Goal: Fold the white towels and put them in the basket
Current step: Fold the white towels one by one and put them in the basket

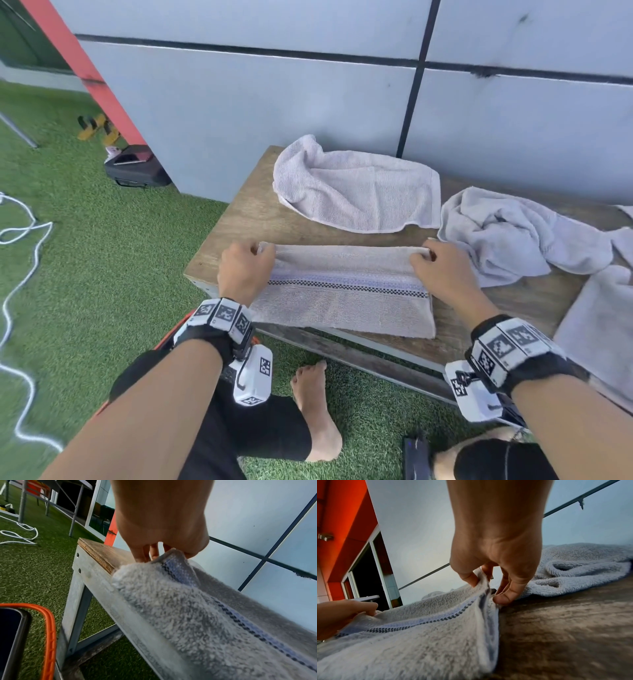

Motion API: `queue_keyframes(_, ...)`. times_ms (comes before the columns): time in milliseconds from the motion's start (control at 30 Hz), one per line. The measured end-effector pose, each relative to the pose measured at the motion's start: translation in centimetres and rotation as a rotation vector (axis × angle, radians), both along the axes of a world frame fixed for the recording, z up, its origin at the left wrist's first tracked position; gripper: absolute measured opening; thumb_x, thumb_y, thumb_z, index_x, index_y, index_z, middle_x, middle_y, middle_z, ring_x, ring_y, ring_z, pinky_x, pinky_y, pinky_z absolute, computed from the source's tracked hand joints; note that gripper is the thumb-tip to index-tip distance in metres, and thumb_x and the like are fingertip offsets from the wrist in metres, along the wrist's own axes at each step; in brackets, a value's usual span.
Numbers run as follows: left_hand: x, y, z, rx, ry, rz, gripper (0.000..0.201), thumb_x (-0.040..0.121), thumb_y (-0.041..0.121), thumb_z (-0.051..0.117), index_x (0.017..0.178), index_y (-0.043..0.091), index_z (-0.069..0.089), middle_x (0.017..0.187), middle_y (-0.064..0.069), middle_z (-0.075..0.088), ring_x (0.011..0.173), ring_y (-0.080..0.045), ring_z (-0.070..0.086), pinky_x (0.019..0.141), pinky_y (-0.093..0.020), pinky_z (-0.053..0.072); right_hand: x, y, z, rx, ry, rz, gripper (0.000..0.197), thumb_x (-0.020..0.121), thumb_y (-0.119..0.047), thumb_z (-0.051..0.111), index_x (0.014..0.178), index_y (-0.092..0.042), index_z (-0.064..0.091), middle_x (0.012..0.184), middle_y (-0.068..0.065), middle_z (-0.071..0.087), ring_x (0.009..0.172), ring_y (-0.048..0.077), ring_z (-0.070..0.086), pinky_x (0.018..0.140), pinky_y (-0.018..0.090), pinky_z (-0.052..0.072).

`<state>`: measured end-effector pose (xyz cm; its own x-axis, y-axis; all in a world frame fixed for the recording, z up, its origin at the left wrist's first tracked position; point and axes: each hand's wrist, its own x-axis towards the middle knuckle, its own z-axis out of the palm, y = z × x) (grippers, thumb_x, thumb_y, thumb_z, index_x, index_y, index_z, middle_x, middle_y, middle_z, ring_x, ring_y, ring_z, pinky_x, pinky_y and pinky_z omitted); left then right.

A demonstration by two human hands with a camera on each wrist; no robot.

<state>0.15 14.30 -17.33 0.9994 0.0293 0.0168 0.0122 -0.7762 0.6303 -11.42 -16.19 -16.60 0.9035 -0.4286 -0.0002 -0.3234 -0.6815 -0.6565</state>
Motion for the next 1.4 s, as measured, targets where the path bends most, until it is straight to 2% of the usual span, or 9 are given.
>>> queue_keyframes(167,0.0,-0.1,0.0,0.154,0.106,-0.049,0.031,0.081,0.034,0.057,0.062,0.019,0.038,0.057,0.003,0.041,0.052,-0.019,0.04,0.058,-0.028,0.041,0.1,-0.4,-1.0,-0.151,0.116,0.019,0.04,0.084,-0.02,0.06,0.052,-0.013,0.036,0.064,0.002,0.036,0.081,0.015,0.037,0.047,0.029,0.022)
queue_keyframes(300,0.2,-0.3,0.1,0.151,0.088,-0.059,0.032,0.082,0.032,0.057,0.061,0.019,0.036,0.057,0.003,0.037,0.051,-0.018,0.037,0.055,-0.026,0.036,0.6,-0.2,-0.4,-0.175,0.19,0.022,0.038,0.082,-0.016,0.06,0.052,-0.011,0.038,0.058,0.006,0.042,0.056,0.018,0.041,0.047,0.031,0.029)
queue_keyframes(400,0.2,-0.4,0.3,0.153,0.094,-0.059,0.033,0.085,0.032,0.059,0.065,0.018,0.037,0.059,0.004,0.039,0.053,-0.017,0.037,0.054,-0.026,0.034,0.4,-0.1,-0.1,-0.13,0.164,0.007,0.033,0.081,-0.014,0.058,0.055,-0.011,0.037,0.059,0.004,0.041,0.056,0.021,0.042,0.053,0.036,0.037)
queue_keyframes(633,1.2,0.0,0.1,0.199,0.176,-0.297,0.039,0.09,0.03,0.064,0.121,0.012,0.049,0.093,-0.002,0.059,0.074,-0.015,0.058,0.063,-0.028,0.049,0.4,-0.3,-0.6,-0.16,0.162,0.077,0.01,0.09,-0.03,0.058,0.09,-0.021,0.055,0.096,0.002,0.059,0.092,0.022,0.056,0.069,0.033,0.039)
queue_keyframes(767,1.7,0.4,0.6,0.292,0.185,-0.39,0.024,0.092,0.036,0.067,0.103,0.018,0.056,0.095,-0.001,0.06,0.07,-0.011,0.055,0.06,-0.024,0.044,0.3,-0.1,-0.8,-0.216,0.239,0.13,0.015,0.091,-0.027,0.061,0.085,-0.02,0.05,0.116,0.011,0.054,0.117,0.029,0.05,0.078,0.032,0.036)
queue_keyframes(967,2.3,0.8,1.4,0.194,0.11,-0.445,0.019,0.09,0.029,0.07,0.088,0.014,0.059,0.083,-0.003,0.064,0.075,-0.024,0.062,0.068,-0.036,0.052,0.0,-0.2,0.4,-0.205,0.251,0.2,0.008,0.091,-0.015,0.062,0.09,-0.009,0.056,0.098,0.008,0.062,0.116,0.028,0.051,0.076,0.028,0.032)
queue_keyframes(1100,3.1,0.6,4.6,0.157,0.026,-0.471,0.01,0.094,0.024,0.065,0.09,0.015,0.063,0.084,0.001,0.064,0.067,-0.011,0.055,0.06,-0.024,0.043,0.6,-1.6,2.6,-0.138,0.172,0.162,0.013,0.087,-0.014,0.066,0.088,-0.022,0.055,0.082,-0.004,0.056,0.084,0.023,0.054,0.07,0.031,0.038)
queue_keyframes(1267,4.1,-0.5,10.3,-0.092,-0.276,-0.39,0.009,0.093,0.022,0.067,0.092,0.014,0.065,0.086,-0.005,0.066,0.078,-0.021,0.058,0.068,-0.031,0.045,1.9,-3.1,7.8,-0.027,-0.242,0.058,0.026,0.085,-0.006,0.071,0.11,-0.012,0.066,0.1,0.007,0.065,0.087,0.018,0.056,0.079,0.026,0.039)
queue_keyframes(1400,3.0,-0.5,11.2,-0.197,-0.443,-0.403,0.01,0.092,0.019,0.069,0.095,0.011,0.064,0.087,-0.001,0.063,0.08,-0.015,0.055,0.067,-0.025,0.044,0.9,-3.5,9.7,-0.108,-0.423,0.093,0.02,0.082,-0.002,0.071,0.098,-0.014,0.07,0.094,0.001,0.059,0.088,0.019,0.055,0.08,0.026,0.039)
